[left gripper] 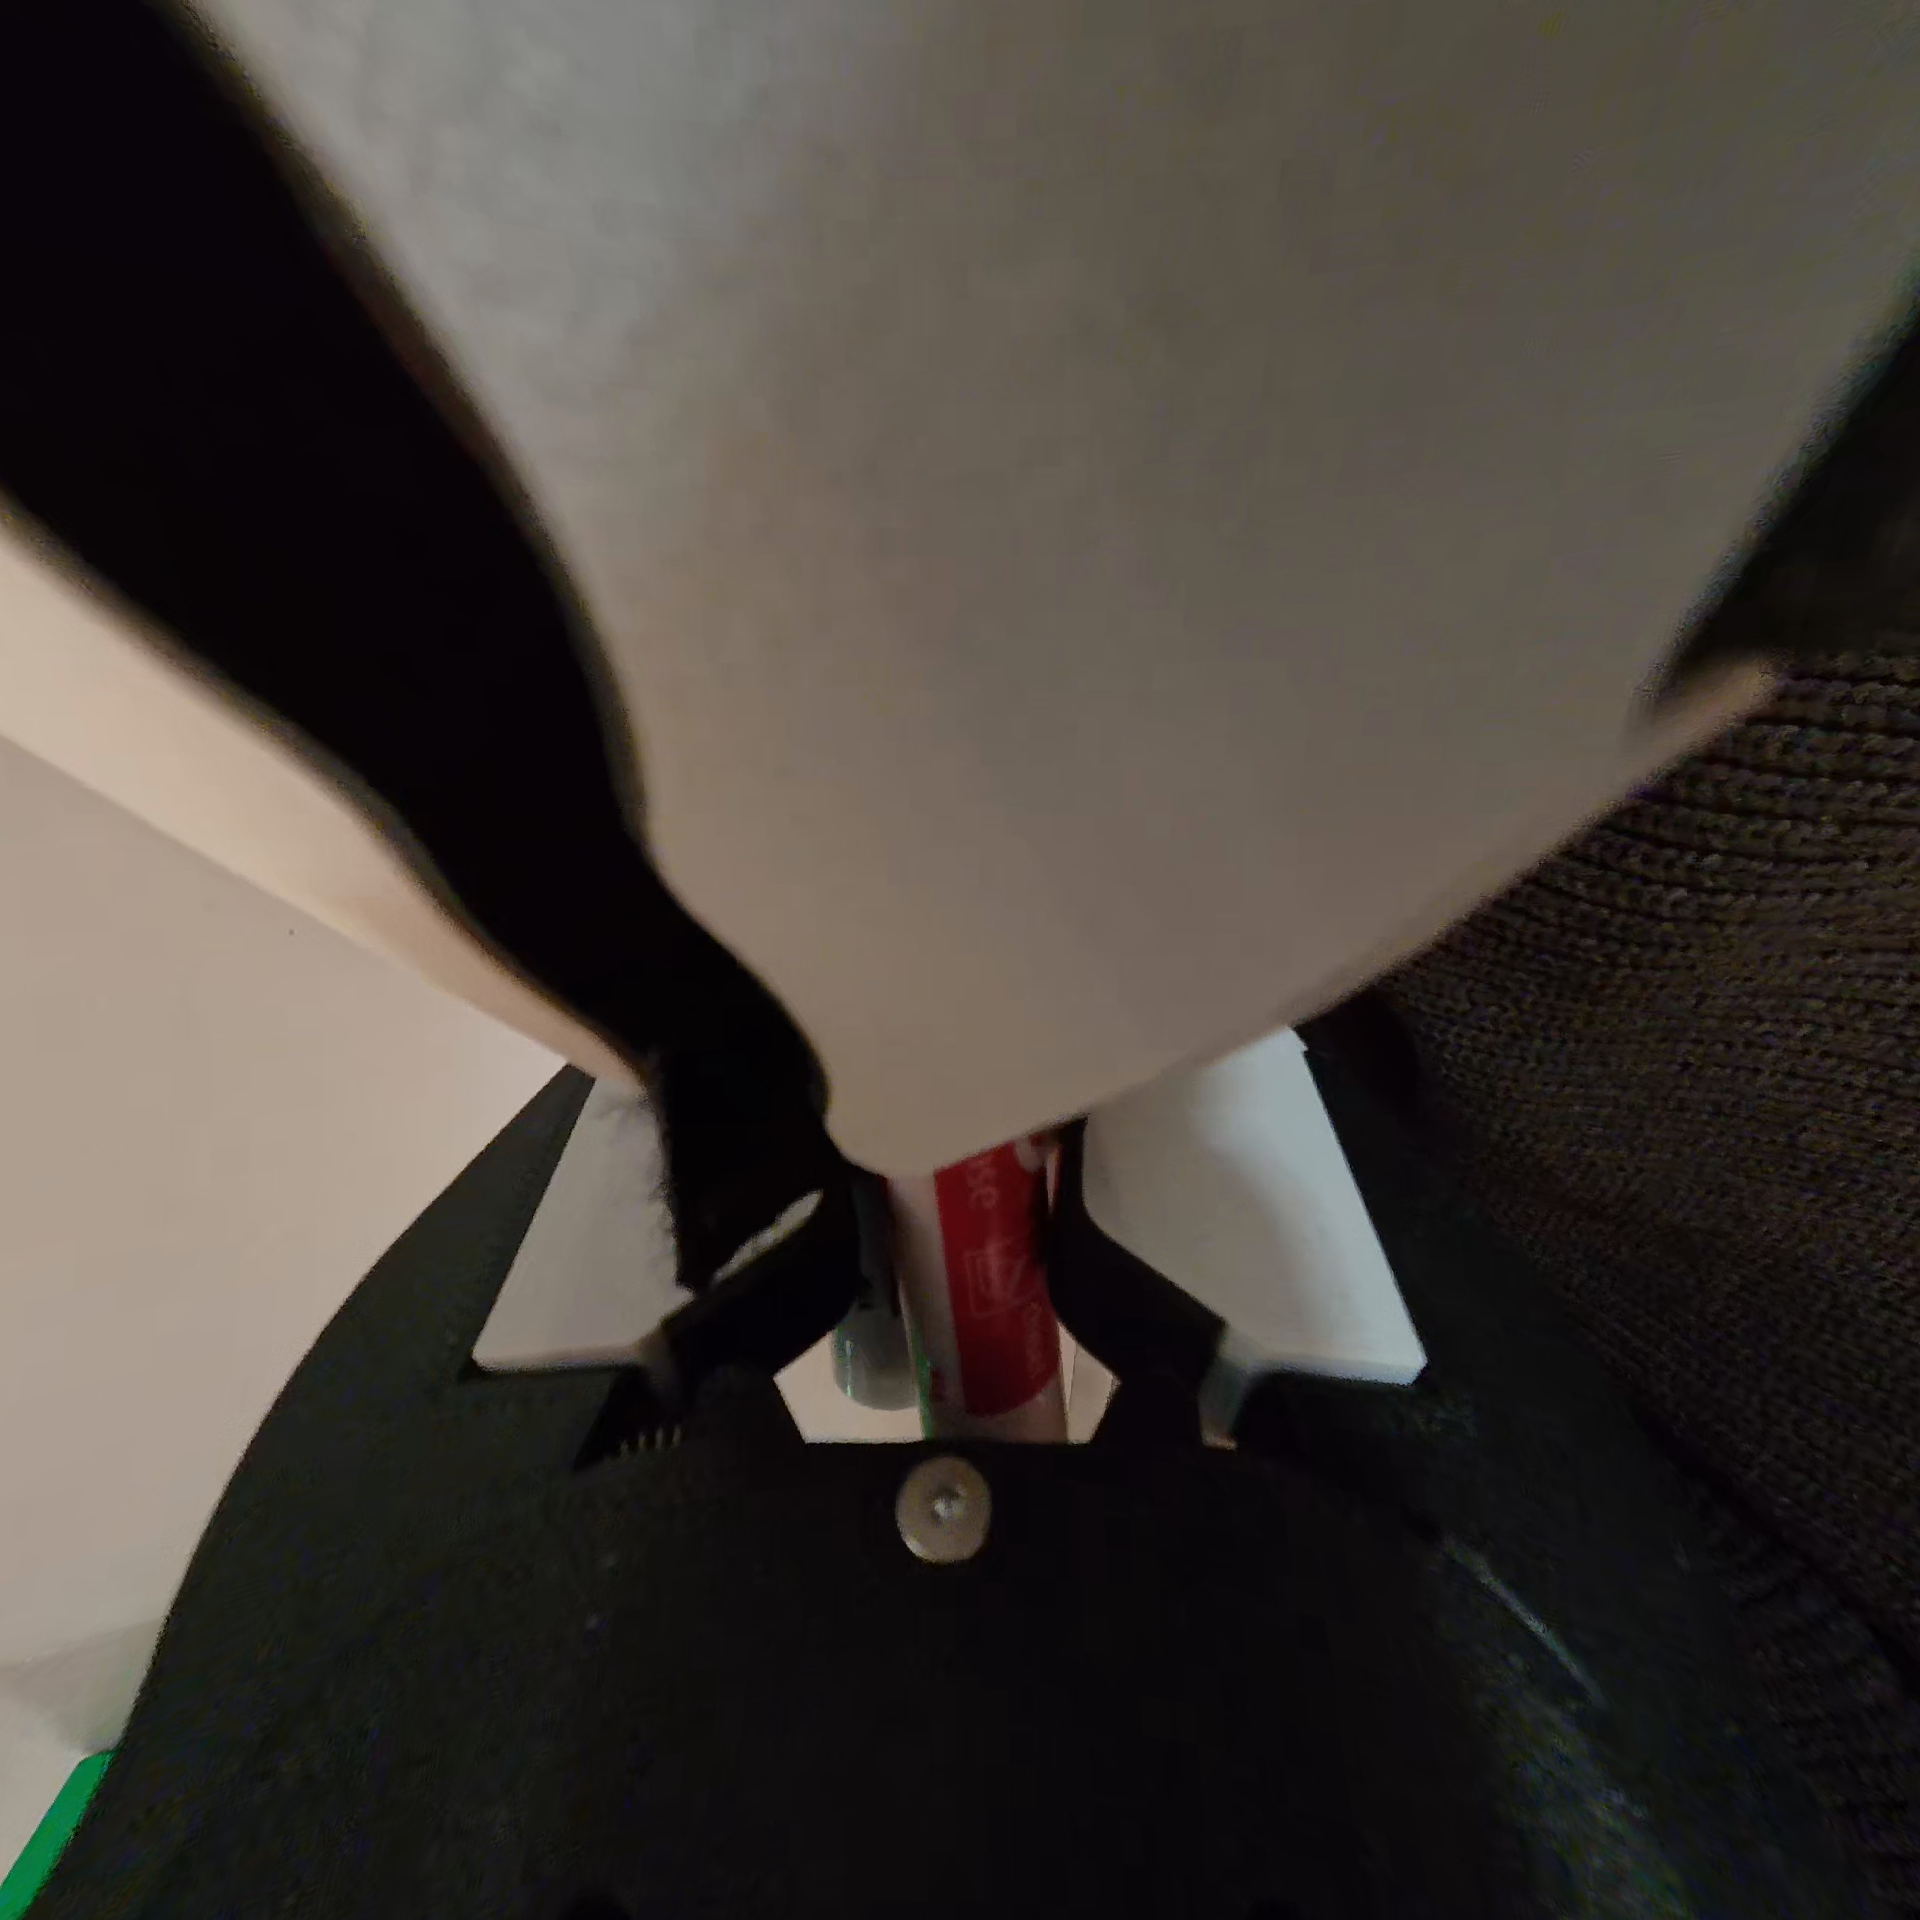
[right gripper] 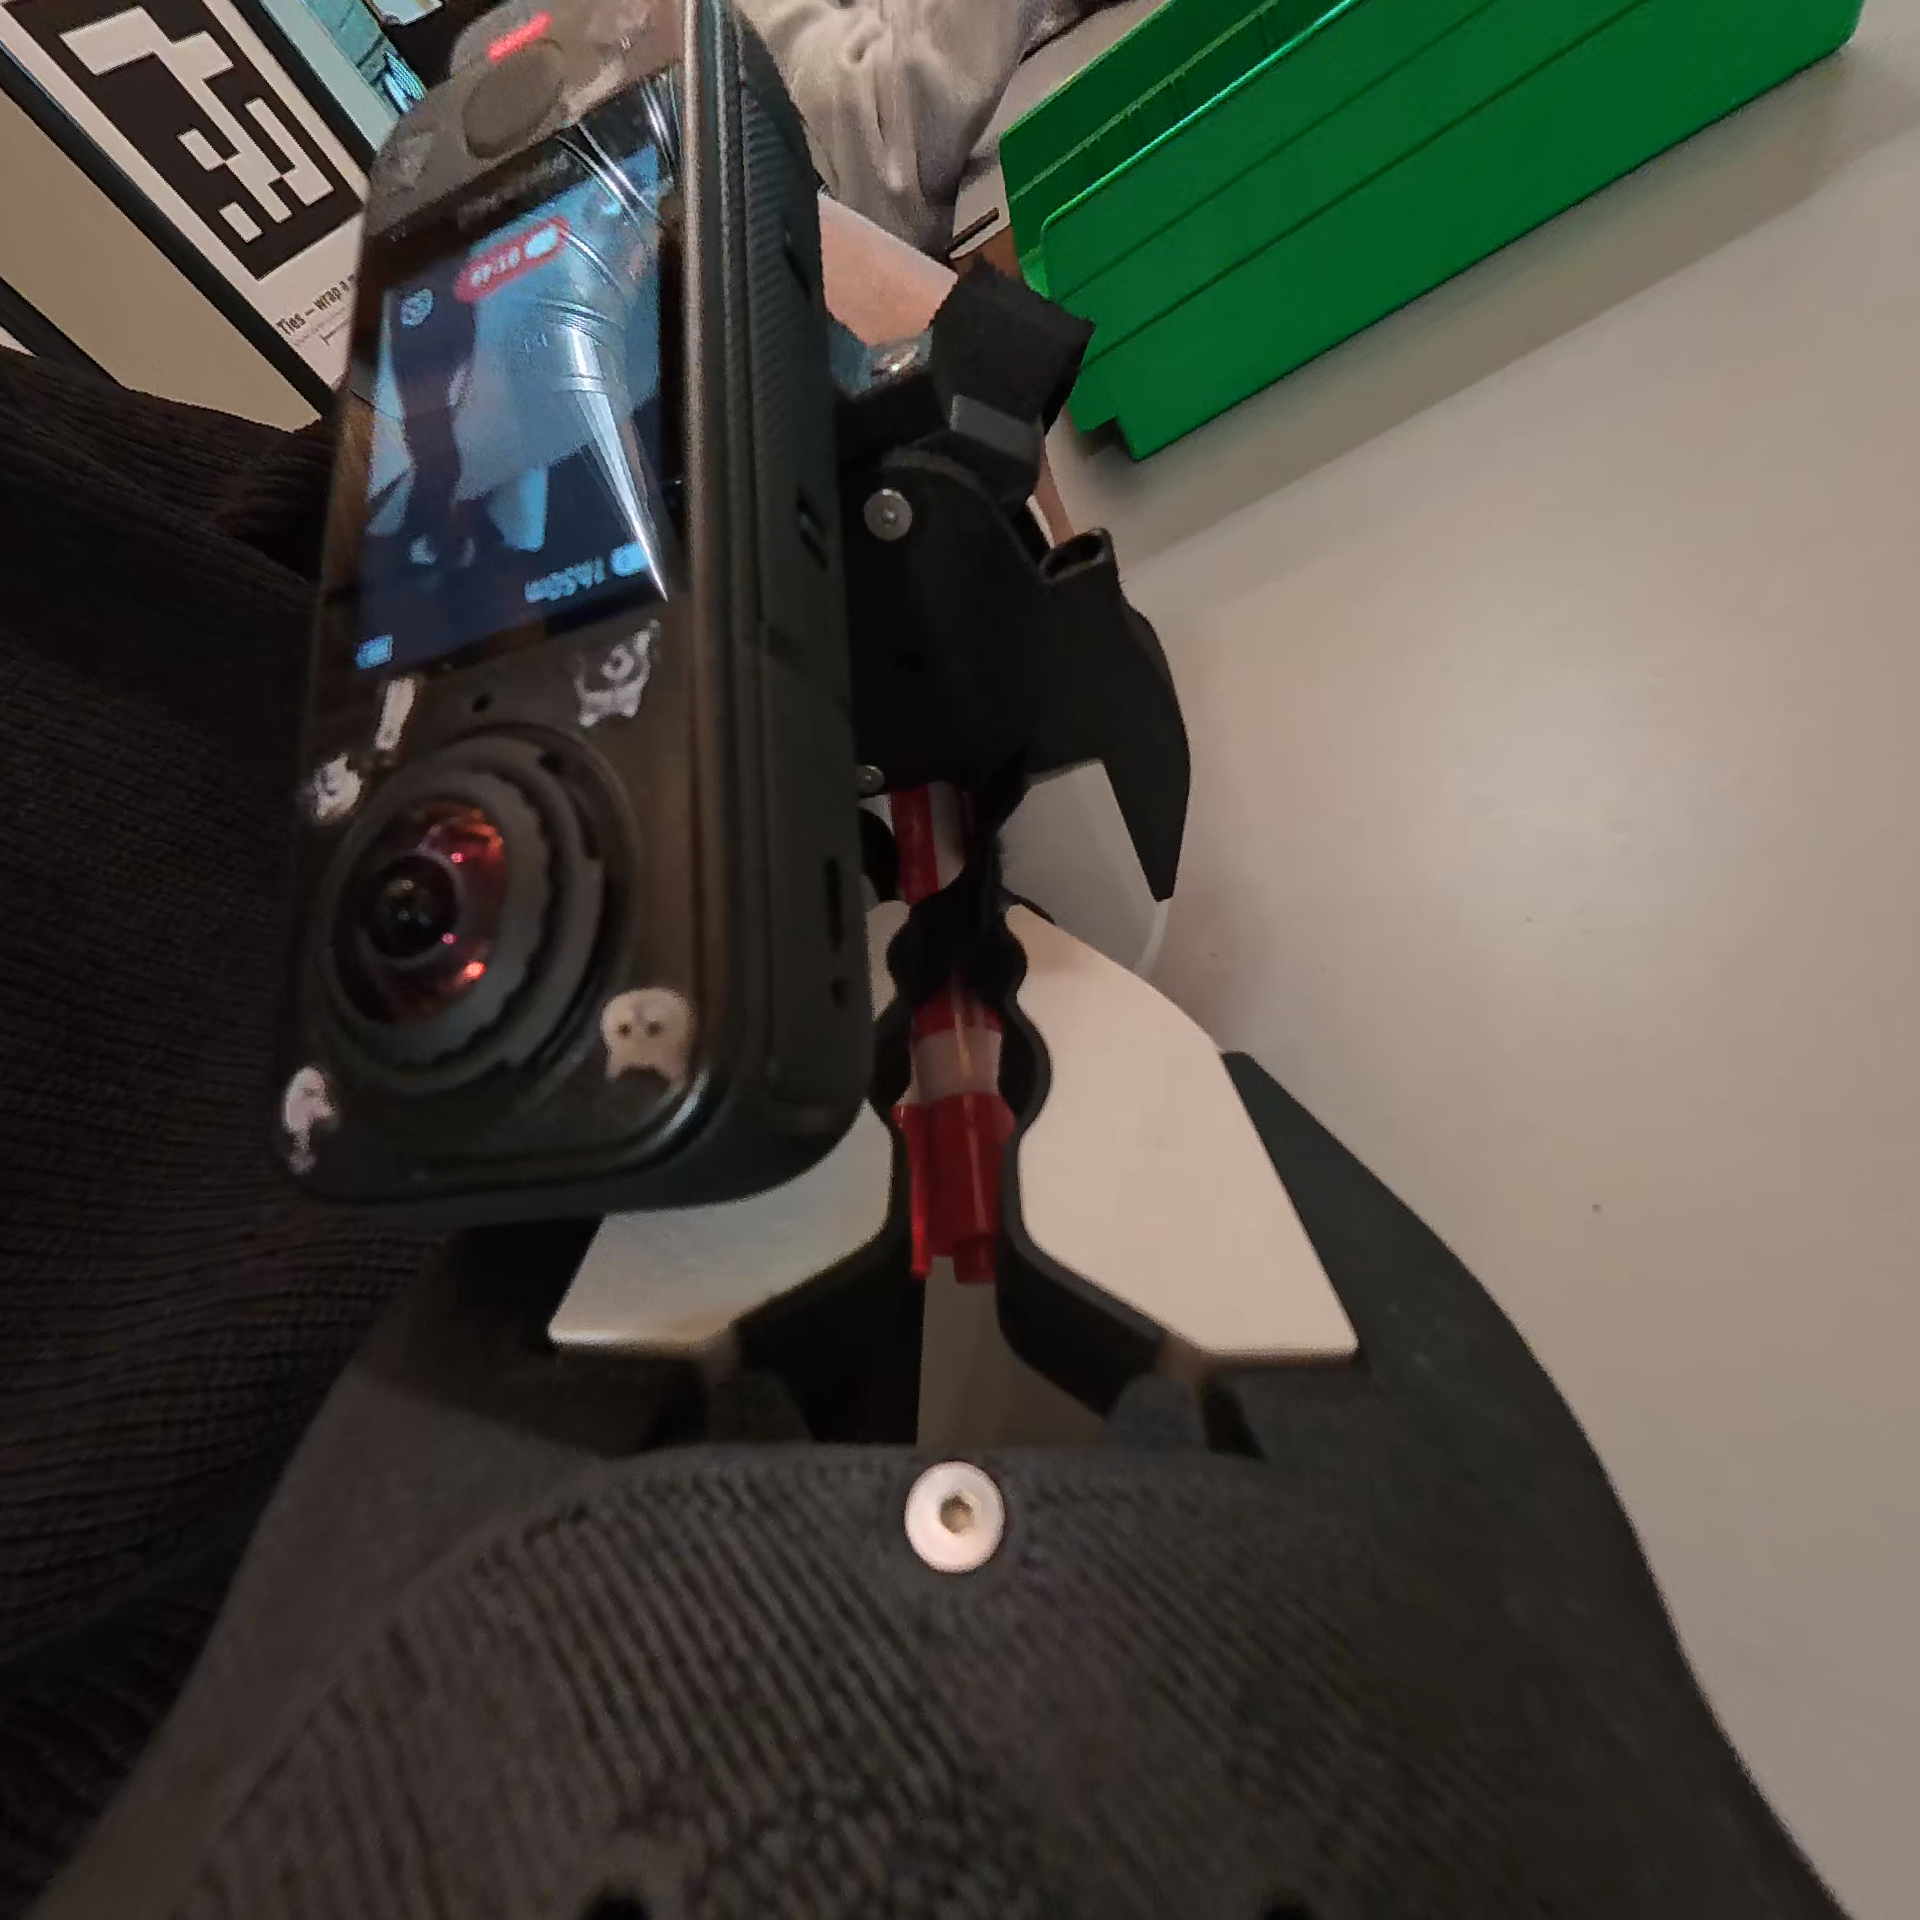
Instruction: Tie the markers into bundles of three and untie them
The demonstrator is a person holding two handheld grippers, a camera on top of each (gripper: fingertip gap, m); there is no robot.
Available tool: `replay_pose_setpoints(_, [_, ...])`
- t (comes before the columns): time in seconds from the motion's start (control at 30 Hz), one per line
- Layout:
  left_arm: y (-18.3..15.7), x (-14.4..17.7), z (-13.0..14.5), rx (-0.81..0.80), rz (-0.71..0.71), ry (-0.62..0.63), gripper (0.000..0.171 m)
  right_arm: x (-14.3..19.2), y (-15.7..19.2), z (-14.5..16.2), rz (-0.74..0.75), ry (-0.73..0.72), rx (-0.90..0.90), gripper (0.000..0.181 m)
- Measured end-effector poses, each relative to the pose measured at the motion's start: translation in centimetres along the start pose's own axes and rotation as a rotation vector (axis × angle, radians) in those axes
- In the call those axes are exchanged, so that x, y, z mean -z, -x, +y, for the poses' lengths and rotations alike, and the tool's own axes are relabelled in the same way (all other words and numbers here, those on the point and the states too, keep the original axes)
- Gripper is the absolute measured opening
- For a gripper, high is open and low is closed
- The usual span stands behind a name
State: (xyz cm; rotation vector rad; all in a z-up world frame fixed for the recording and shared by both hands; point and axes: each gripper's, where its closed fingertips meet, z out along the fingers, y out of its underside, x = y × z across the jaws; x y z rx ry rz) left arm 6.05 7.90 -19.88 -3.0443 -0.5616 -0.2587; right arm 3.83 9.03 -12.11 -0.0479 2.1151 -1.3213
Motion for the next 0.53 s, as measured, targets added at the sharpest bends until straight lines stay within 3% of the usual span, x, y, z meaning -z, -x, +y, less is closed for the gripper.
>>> replay_pose_setpoints(0.03, [-0.04,0.02,-0.01,0.000,0.002,-0.002,0.046,0.02,0.00,-0.04,0.002,0.000,0.002,0.011])
replay_pose_setpoints(0.53, [-0.13,0.33,0.15,-0.003,-0.009,0.005,0.044,-0.04,0.27,-0.32,0.032,0.015,0.067,0.002])
